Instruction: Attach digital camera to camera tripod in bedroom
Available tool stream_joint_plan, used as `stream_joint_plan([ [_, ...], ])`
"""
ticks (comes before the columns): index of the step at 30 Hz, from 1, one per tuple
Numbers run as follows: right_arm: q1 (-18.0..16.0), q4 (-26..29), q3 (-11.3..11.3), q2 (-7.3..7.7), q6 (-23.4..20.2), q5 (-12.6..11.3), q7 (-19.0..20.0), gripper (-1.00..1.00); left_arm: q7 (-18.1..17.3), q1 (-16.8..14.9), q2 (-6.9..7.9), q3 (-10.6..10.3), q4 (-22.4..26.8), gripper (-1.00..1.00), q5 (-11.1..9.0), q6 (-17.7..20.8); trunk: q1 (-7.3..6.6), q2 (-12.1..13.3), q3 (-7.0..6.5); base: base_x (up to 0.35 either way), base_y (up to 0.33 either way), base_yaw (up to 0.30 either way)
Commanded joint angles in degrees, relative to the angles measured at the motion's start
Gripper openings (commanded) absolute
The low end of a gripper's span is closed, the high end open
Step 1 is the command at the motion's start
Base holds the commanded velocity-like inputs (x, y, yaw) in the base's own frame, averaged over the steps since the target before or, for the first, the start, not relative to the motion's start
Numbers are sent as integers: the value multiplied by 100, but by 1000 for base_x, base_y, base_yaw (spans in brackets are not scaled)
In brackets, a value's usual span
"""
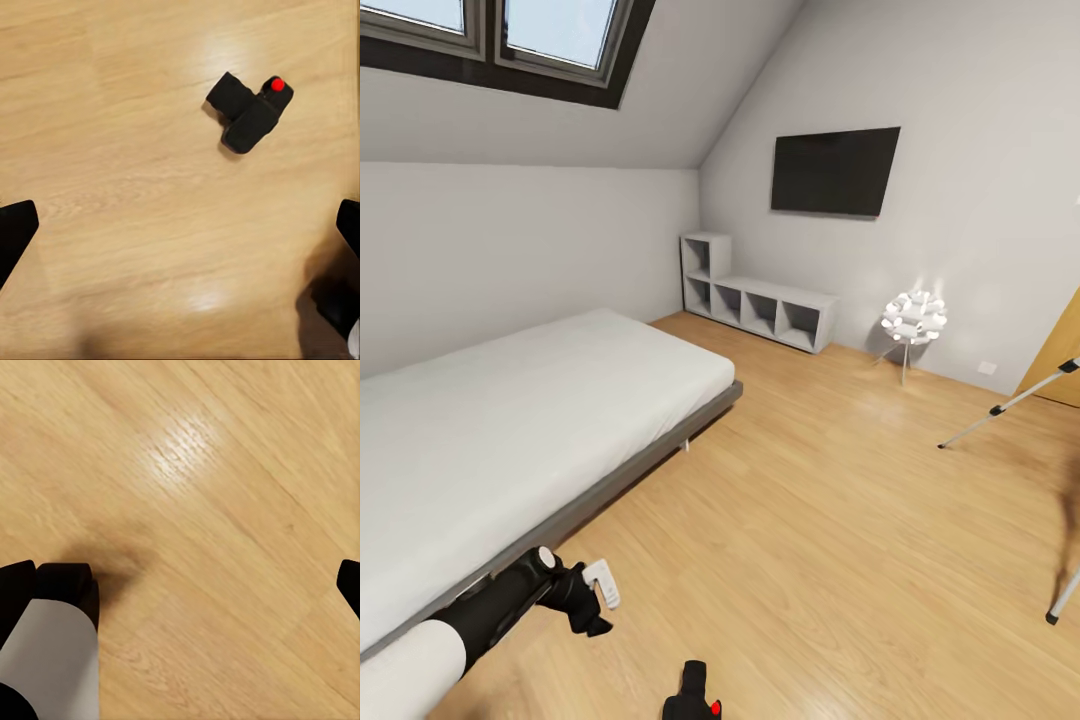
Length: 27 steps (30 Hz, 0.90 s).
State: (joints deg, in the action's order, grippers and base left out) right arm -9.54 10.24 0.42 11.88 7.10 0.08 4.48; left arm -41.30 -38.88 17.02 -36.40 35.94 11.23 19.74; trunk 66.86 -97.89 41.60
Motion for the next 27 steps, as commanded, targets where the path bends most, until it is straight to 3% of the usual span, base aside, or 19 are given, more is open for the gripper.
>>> stream_joint_plan([
  [1,-3,-5,2,3,20,1,18,100,-77,-22,-1,-23,10,100,90,21,-1,-3,5,0,0,0],
  [11,-7,2,-5,6,20,-6,18,100,-523,-88,-20,-168,-1,100,448,-2,-1,-3,5,0,0,0],
  [14,-16,7,-8,5,20,-7,23,100,-772,-97,-70,-314,0,100,780,1,-1,-3,5,0,0,0],
  [20,-45,99,-7,-11,-22,-1,43,100,-1215,-114,-343,-426,1,100,1541,12,-1,-3,5,0,0,0],
  [27,-89,367,-7,-18,-239,0,57,100,-1594,-126,-554,-466,1,100,1895,150,-1,-3,5,0,0,0],
])
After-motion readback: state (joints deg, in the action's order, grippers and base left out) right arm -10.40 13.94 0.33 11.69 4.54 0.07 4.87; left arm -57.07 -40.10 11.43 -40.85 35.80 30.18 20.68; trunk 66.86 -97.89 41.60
